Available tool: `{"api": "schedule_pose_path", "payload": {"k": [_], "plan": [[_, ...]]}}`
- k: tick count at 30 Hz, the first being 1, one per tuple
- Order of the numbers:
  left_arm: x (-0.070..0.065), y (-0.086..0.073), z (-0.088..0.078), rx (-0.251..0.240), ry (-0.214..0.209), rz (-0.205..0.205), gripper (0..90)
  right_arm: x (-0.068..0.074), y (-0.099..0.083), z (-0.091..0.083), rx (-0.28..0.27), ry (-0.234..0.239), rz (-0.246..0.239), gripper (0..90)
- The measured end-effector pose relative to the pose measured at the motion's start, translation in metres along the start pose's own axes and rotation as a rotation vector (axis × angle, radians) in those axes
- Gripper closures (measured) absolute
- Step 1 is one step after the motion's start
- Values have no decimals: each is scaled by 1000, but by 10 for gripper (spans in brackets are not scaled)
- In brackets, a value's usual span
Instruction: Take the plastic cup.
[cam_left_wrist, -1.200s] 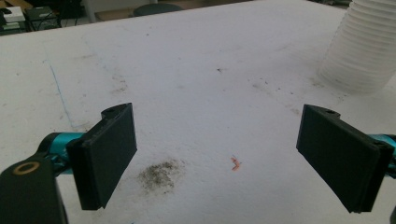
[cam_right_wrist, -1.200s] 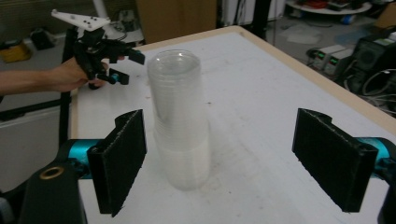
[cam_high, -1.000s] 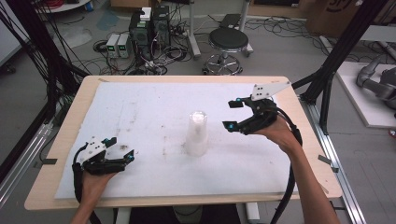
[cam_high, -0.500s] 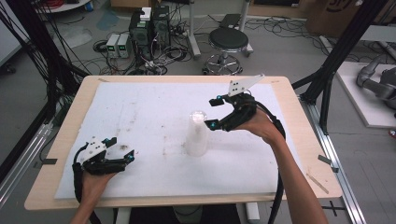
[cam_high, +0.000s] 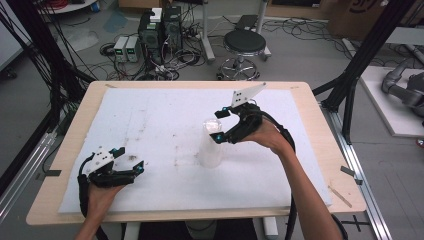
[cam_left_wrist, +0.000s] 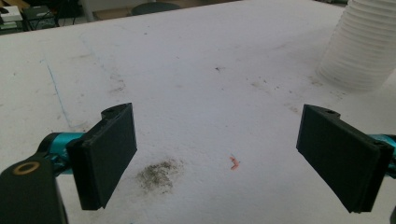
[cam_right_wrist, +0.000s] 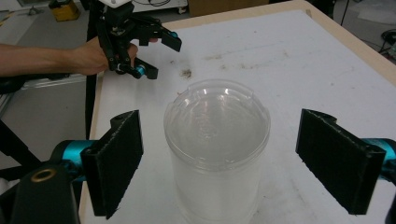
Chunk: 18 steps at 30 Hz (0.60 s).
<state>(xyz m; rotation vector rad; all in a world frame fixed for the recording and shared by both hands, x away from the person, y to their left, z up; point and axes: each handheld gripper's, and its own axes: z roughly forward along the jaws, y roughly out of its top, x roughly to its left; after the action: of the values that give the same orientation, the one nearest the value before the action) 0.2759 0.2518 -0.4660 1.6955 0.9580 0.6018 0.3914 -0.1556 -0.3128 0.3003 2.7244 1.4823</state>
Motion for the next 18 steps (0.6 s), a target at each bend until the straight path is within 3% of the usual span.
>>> {"api": "schedule_pose_path", "payload": {"k": [18], "plan": [[0, 0, 0, -1, -2, 0, 120, -2, -5, 26, 96, 6, -14, 146]]}}
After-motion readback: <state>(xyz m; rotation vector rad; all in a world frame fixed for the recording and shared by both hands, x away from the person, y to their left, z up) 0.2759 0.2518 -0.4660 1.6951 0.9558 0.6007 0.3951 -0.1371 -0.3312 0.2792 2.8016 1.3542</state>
